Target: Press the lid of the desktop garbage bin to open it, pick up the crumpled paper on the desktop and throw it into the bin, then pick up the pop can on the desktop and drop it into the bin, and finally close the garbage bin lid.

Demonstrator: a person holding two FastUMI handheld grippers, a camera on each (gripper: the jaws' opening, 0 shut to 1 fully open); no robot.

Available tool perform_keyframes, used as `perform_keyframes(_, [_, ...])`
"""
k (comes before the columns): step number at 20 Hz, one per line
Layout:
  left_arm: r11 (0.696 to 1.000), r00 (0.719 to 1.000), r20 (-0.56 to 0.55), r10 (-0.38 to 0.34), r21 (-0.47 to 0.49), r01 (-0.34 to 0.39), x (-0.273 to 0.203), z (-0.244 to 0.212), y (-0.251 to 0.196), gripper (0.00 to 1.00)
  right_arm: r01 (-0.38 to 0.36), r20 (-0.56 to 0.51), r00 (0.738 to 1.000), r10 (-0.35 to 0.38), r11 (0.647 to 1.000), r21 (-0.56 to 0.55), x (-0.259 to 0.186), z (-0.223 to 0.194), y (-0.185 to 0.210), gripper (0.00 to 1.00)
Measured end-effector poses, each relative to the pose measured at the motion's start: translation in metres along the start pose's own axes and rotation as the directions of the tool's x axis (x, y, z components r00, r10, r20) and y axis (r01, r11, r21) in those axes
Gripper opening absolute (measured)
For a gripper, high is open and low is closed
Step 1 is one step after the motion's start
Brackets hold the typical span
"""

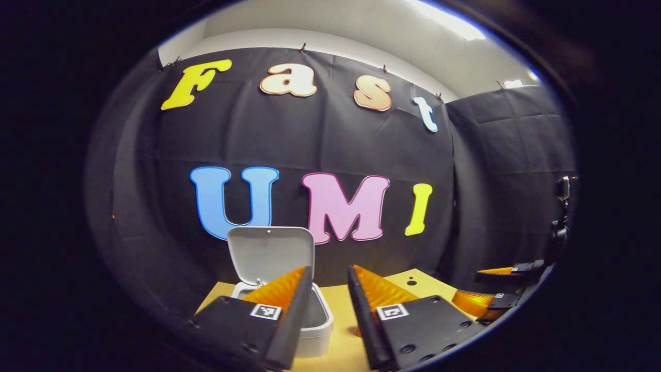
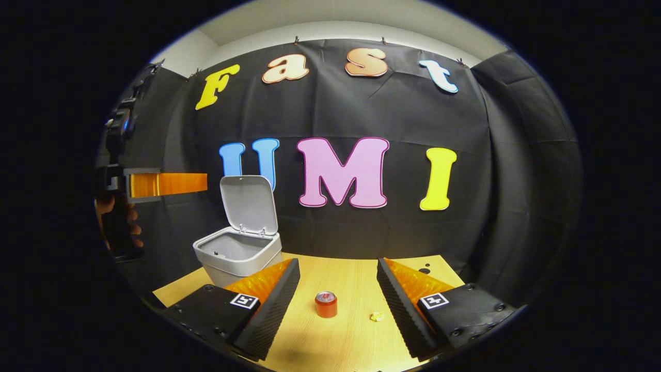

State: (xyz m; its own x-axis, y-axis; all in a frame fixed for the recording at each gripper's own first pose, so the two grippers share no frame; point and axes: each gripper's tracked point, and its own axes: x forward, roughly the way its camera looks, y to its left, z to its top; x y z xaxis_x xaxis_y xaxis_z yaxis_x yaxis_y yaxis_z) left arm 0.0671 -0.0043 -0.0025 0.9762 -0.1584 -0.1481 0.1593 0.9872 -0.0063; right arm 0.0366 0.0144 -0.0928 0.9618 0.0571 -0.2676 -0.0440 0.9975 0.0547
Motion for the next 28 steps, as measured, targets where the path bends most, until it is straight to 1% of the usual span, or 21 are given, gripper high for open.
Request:
perform_keyframes(2, [1.0,1.0,0.01,0.005,0.006,-0.005,-0.011,-0.003,-0.008,0.96,0.008,-0.014,1.0,-0.008,1.0,-0.001,0.002,-0.004,-0.003,0.97])
perform_keyframes(5, [0.996,0.996,0.025,0.089,-0.012,-0.089,-0.018,-0.012,-0.007,0.96,0.007,-0.035,0.999,-0.007,1.0,0.003,0.003,-0.013,-0.005,0.97])
perform_keyframes(6, [0.994,0.994,0.027,0.108,-0.025,-0.107,-0.018,-0.013,-0.007,0.96,0.008,-0.04,0.999,-0.008,1.0,-0.005,0.004,-0.016,-0.006,0.96])
perform_keyframes(7, [0.993,0.994,0.027,0.11,-0.038,-0.109,-0.021,-0.016,-0.01,0.96,0.015,-0.053,0.998,-0.016,1.0,-0.017,0.007,-0.022,-0.009,0.97])
perform_keyframes(8, [0.992,0.993,0.024,0.112,-0.052,-0.111,-0.023,-0.02,-0.011,0.96,0.04,-0.083,0.996,-0.043,0.998,-0.045,0.01,-0.031,-0.017,0.96])
perform_keyframes(10, [0.989,0.993,0.017,0.118,-0.092,-0.116,-0.032,-0.031,-0.012,0.96,0.045,-0.152,0.987,-0.06,0.994,-0.096,0.017,-0.052,-0.025,0.96])
perform_keyframes(11, [0.987,0.993,0.008,0.117,-0.115,-0.116,-0.033,-0.037,-0.012,0.97,0.046,-0.178,0.982,-0.064,0.993,-0.104,0.021,-0.059,-0.03,0.97])
perform_keyframes(13, [0.982,0.992,-0.034,0.123,-0.141,-0.127,-0.037,-0.055,-0.009,0.98,0.013,-0.25,0.968,-0.032,0.997,-0.076,0.034,-0.08,-0.031,0.97])
perform_keyframes(15, [0.977,0.986,-0.069,0.154,-0.14,-0.163,-0.04,-0.07,0.0,0.98,-0.001,-0.333,0.943,-0.017,0.999,-0.053,0.049,-0.105,-0.038,0.97])
perform_keyframes(17, [0.977,0.981,-0.104,0.162,-0.12,-0.174,-0.041,-0.088,0.003,0.98,-0.004,-0.402,0.915,-0.005,1.0,-0.023,0.065,-0.127,-0.046,0.97])
perform_keyframes(19, [0.979,0.973,-0.138,0.187,-0.051,-0.196,-0.046,-0.1,0.011,0.98,-0.013,-0.468,0.884,0.014,1.0,0.007,0.076,-0.151,-0.054,0.97])
perform_keyframes(20, [0.98,0.97,-0.147,0.196,-0.014,-0.2,-0.048,-0.103,0.012,0.98,-0.018,-0.486,0.874,0.019,1.0,0.007,0.083,-0.162,-0.059,0.98])
perform_keyframes(22, [0.978,0.965,-0.162,0.207,0.02,-0.206,-0.052,-0.11,0.009,0.98,-0.024,-0.533,0.846,0.016,1.0,-0.008,0.099,-0.185,-0.072,0.97])
perform_keyframes(26, [0.974,0.949,-0.221,0.224,0.015,-0.227,-0.052,-0.127,-0.003,0.98,-0.038,-0.627,0.779,0.02,0.999,-0.015,0.128,-0.235,-0.093,0.97])
perform_keyframes(27, [0.972,0.945,-0.232,0.23,0.014,-0.233,-0.052,-0.129,-0.006,0.98,-0.052,-0.657,0.753,0.035,0.999,-0.006,0.133,-0.249,-0.094,0.97])
perform_keyframes(28, [0.971,0.941,-0.245,0.235,0.015,-0.239,-0.05,-0.132,-0.009,0.98,-0.051,-0.687,0.726,0.034,0.999,-0.004,0.14,-0.263,-0.098,0.98])
